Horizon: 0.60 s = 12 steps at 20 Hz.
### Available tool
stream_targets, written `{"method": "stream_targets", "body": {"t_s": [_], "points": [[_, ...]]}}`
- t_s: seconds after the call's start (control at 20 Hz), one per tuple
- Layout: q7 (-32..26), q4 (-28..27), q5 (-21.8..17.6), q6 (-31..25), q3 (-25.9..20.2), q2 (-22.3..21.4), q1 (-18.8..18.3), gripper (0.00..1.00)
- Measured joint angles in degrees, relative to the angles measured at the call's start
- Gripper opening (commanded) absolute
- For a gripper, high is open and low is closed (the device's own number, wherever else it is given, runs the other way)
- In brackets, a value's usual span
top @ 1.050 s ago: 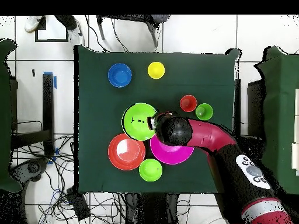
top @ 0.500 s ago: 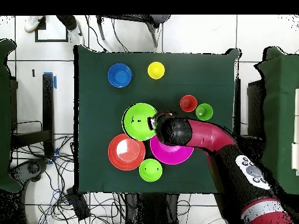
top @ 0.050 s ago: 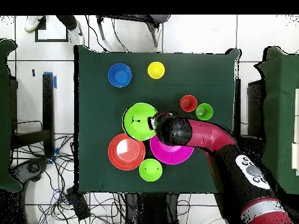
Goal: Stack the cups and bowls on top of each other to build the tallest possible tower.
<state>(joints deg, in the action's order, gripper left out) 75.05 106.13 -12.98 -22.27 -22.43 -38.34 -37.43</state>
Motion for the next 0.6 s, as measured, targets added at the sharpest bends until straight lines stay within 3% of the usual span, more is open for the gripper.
{"method": "stream_targets", "body": {"t_s": [0.1,0.15,0.6], "points": [[0.0,0.0,0.0,0.0,0.02,0.0,0.0,0.0],[-0.01,-0.02,-0.07,0.02,0.06,0.03,0.01,1.0],[-0.01,-0.06,-0.07,0.03,1.13,2.66,0.13,1.0]]}}
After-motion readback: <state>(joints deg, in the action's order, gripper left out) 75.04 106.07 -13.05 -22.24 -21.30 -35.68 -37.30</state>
